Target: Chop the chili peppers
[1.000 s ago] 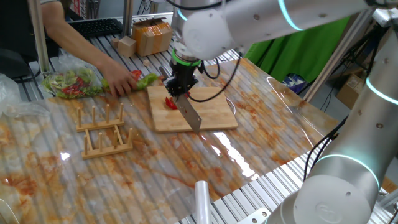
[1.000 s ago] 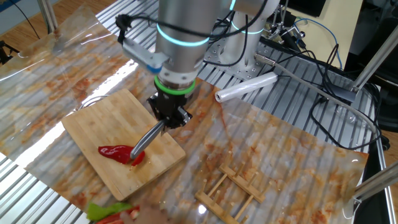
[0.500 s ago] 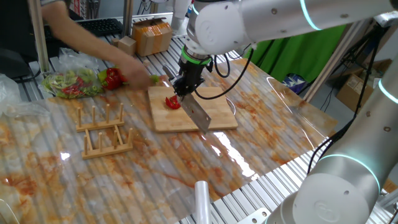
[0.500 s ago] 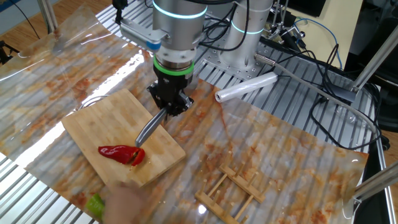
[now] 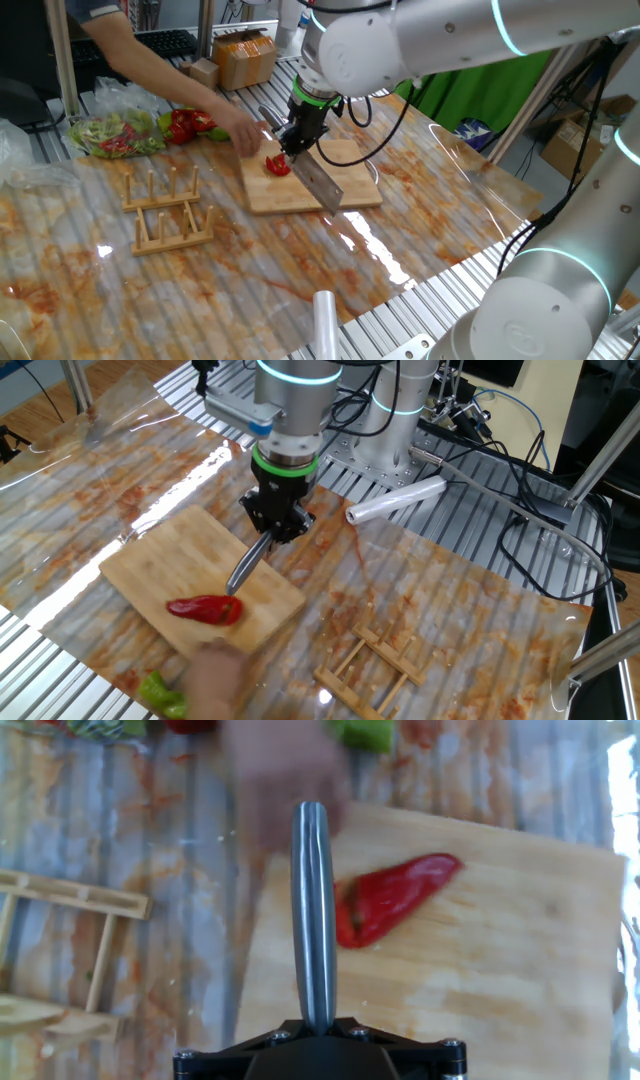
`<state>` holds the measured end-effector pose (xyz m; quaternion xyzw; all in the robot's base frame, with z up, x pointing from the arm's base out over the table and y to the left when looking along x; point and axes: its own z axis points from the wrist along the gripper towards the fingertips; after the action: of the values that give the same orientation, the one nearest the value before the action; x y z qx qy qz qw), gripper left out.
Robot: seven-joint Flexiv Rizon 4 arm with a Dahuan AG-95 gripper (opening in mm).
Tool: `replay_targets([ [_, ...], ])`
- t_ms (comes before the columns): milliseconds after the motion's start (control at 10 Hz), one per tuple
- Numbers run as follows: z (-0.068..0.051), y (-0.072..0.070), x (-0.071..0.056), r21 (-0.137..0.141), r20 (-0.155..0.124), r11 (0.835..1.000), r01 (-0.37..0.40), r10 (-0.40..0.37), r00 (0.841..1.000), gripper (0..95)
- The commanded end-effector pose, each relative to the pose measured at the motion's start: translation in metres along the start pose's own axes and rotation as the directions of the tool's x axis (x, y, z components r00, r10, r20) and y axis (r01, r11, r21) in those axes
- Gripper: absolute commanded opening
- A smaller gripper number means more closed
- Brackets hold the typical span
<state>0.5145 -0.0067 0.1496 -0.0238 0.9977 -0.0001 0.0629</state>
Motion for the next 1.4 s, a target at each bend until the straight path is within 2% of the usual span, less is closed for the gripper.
replay_targets([
  [100,-0.004,0.000,0.006,0.000,-0.003,1.000,-0.007,0.007,1.000,0.0],
  [800,-0.007,0.002,0.015,0.003,-0.003,1.000,-0.023,0.023,1.000,0.0],
  [1100,-0.008,0.000,0.015,0.006,-0.004,0.999,-0.049,0.049,0.999,0.0],
  [1200,-0.008,0.000,0.017,-0.002,-0.002,0.998,-0.061,0.061,0.998,0.0],
  [1400,-0.008,0.000,0.017,-0.001,-0.001,0.999,-0.050,0.050,0.999,0.0],
])
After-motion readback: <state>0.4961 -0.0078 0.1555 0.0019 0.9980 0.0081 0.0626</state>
